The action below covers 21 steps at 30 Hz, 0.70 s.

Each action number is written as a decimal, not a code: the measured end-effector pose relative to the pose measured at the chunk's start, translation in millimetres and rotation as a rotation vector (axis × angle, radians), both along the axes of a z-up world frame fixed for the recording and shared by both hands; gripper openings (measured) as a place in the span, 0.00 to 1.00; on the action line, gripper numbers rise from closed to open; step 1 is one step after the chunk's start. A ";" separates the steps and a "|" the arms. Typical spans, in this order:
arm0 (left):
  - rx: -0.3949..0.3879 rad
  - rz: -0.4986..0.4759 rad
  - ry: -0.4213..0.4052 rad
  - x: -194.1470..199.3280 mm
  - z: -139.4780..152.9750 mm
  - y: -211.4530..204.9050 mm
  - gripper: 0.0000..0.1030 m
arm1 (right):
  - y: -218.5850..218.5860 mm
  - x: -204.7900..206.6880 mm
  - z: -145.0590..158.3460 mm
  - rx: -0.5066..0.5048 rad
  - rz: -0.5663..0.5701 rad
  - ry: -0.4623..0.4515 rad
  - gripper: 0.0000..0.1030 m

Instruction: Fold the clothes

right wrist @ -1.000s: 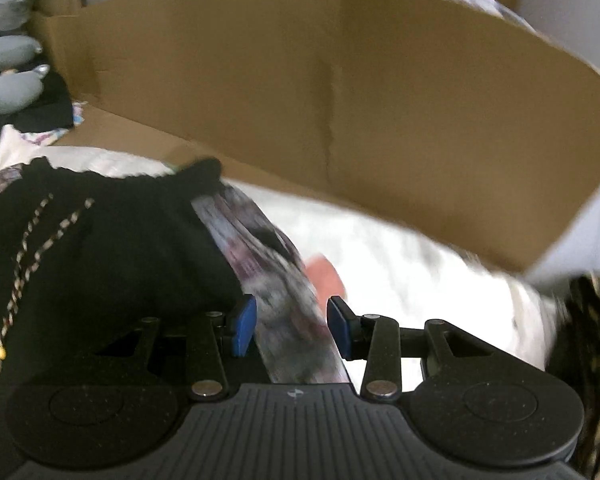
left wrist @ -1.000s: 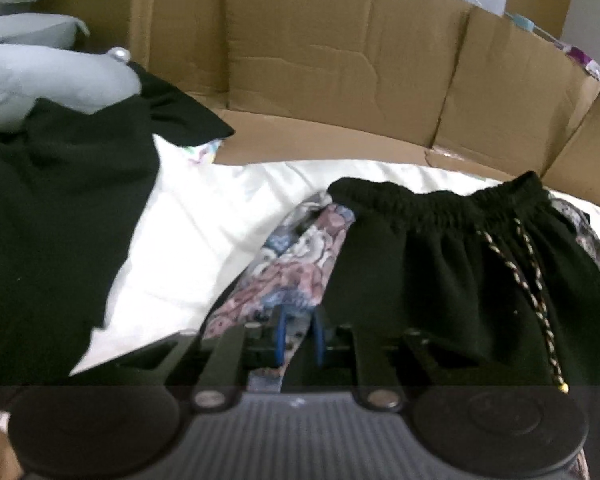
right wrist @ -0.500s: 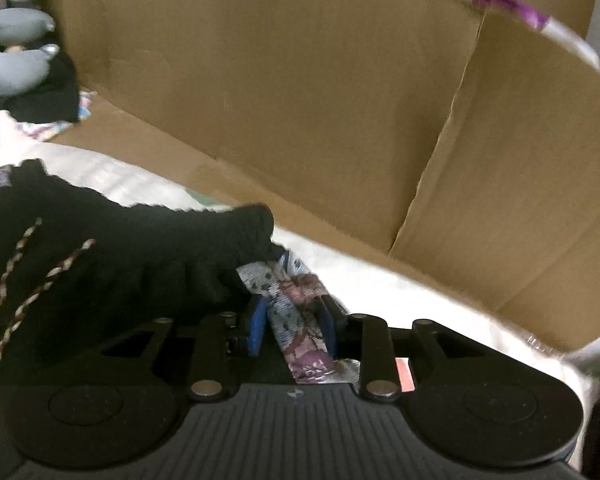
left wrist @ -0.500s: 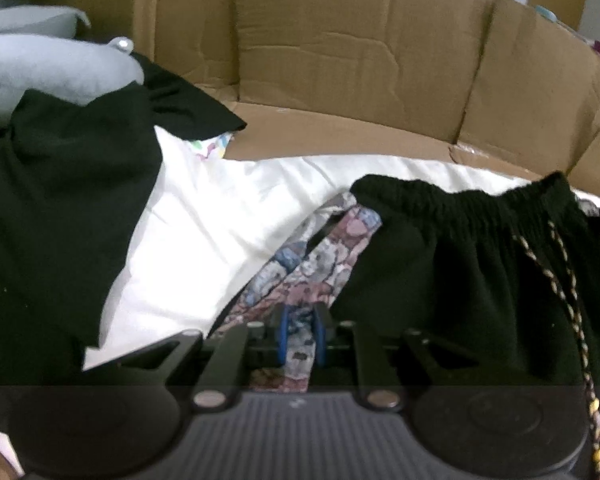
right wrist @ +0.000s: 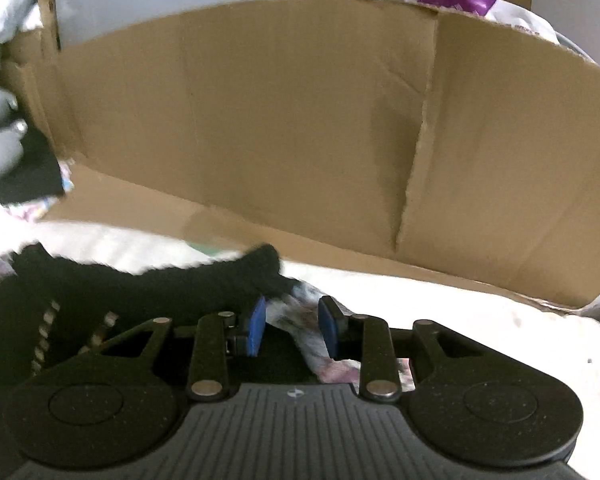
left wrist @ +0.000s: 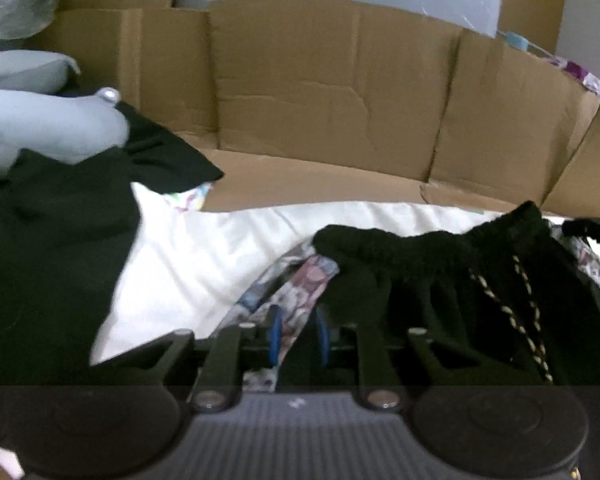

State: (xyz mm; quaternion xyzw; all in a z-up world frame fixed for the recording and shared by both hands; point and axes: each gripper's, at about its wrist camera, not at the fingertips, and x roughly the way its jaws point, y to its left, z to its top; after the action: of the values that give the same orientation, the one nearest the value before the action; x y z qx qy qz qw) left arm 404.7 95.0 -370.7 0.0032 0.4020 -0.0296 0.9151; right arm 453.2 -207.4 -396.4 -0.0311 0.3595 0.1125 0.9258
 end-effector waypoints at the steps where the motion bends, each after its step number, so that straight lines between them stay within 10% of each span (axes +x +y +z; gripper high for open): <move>1: 0.000 -0.004 0.006 4.0 -2.0 -2.3 0.20 | 4.8 -1.8 0.6 -0.002 0.016 -0.011 0.35; 21: 0.032 0.061 0.061 28.7 -30.9 -4.1 0.22 | 12.6 15.9 -41.9 -0.024 0.128 0.092 0.36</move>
State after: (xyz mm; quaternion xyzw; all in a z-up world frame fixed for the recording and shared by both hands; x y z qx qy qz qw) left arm 433.4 90.9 -401.5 0.0046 0.4303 0.0044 0.9027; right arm 469.1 -194.7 -438.3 -0.0597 0.4003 0.1685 0.8988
